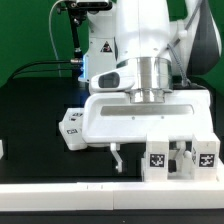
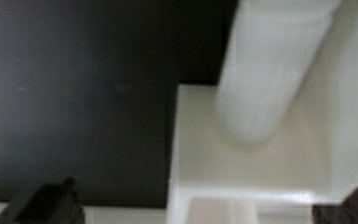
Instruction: Assemble chair
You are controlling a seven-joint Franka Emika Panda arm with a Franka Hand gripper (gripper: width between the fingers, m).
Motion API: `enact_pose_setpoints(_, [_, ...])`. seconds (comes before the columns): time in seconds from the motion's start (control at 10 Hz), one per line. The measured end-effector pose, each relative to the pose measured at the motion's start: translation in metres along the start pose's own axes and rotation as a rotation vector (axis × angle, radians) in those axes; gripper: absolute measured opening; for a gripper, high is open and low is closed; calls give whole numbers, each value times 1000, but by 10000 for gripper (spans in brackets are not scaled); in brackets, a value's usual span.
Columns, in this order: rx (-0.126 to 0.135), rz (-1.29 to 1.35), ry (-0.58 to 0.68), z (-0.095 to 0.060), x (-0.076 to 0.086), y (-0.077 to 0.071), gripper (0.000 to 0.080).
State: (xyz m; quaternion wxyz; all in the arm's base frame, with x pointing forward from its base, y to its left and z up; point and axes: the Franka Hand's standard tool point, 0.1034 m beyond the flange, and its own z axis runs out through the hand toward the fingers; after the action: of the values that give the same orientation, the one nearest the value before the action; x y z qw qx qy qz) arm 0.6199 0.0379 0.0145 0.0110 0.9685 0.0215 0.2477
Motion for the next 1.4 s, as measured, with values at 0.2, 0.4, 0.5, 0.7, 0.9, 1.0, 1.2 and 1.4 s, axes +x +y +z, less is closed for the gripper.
enact_pose_setpoints(0.2, [-9,-1,13,4,-3,2,649])
enact_pose_setpoints(0.4, [-9,-1,12,4,-3,2,559])
enact_pose_setpoints(0.5, [-9,-1,12,4,-3,2,373])
enact_pose_setpoints(0.7, [-9,-1,12,4,-3,2,178])
enact_pose_setpoints(0.9, [-16,4,18,4,-2,6,42])
enact_pose_setpoints(1.0, [-16,5,18,4,-1,6,33])
enact_pose_setpoints(1.2, [-16,5,15,3,-1,8,32])
enact_pose_setpoints(1.4, [-18,16,-20,-8,-2,24,32])
